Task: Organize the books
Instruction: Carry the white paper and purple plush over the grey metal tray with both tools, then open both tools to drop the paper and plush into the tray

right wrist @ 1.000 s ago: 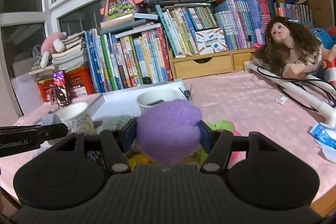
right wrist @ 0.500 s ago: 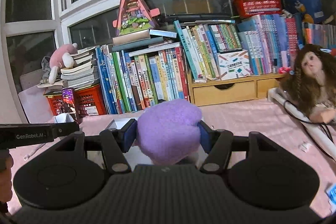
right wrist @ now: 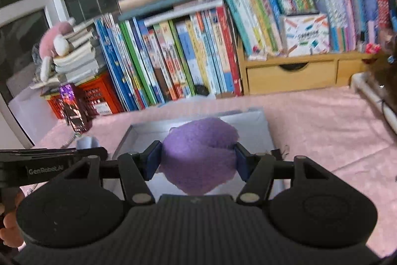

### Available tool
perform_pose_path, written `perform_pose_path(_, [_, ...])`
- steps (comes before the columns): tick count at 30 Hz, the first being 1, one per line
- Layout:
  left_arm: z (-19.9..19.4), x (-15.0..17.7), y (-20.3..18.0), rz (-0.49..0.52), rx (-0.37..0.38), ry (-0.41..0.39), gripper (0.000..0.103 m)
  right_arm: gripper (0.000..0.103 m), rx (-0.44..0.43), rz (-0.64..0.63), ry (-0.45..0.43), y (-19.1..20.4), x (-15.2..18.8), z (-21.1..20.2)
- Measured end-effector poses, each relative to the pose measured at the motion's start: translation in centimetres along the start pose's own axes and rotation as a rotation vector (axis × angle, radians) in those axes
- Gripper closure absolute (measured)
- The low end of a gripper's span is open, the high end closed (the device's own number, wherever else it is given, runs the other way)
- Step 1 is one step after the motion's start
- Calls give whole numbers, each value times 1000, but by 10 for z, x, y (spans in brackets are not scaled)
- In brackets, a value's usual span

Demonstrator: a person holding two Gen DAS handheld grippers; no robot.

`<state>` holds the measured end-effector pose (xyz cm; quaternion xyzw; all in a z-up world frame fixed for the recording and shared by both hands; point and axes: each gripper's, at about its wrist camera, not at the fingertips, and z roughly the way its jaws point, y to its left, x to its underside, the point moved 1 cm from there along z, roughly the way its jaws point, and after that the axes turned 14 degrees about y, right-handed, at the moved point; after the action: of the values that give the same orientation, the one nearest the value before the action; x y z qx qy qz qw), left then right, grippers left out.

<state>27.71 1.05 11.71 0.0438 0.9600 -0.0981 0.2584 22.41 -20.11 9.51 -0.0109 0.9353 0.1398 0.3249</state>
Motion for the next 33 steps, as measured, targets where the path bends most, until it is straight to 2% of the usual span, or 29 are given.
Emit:
perform_pose_path(4, [29, -16, 8, -56, 19, 96, 77, 39, 8, 25, 84, 2, -11, 26])
perform_pose_path(7, [49, -25, 9, -96, 56, 163, 77, 39, 47, 43, 150, 1, -18, 44])
perform_pose_path(14, [76, -39, -4, -122, 72, 242, 77, 38, 86, 135, 288, -13, -27, 73])
perform_pose_path(20, [98, -43, -8, -146, 60, 308, 77, 38, 140, 165, 351, -21, -28, 88])
perform_pose_path(25, [109, -43, -8, -151, 58, 344, 77, 38, 134, 203, 392, -27, -29, 97])
perform_pose_path(33, [124, -39, 0, -165, 43, 388, 78, 36, 149, 186, 425, -27, -28, 105])
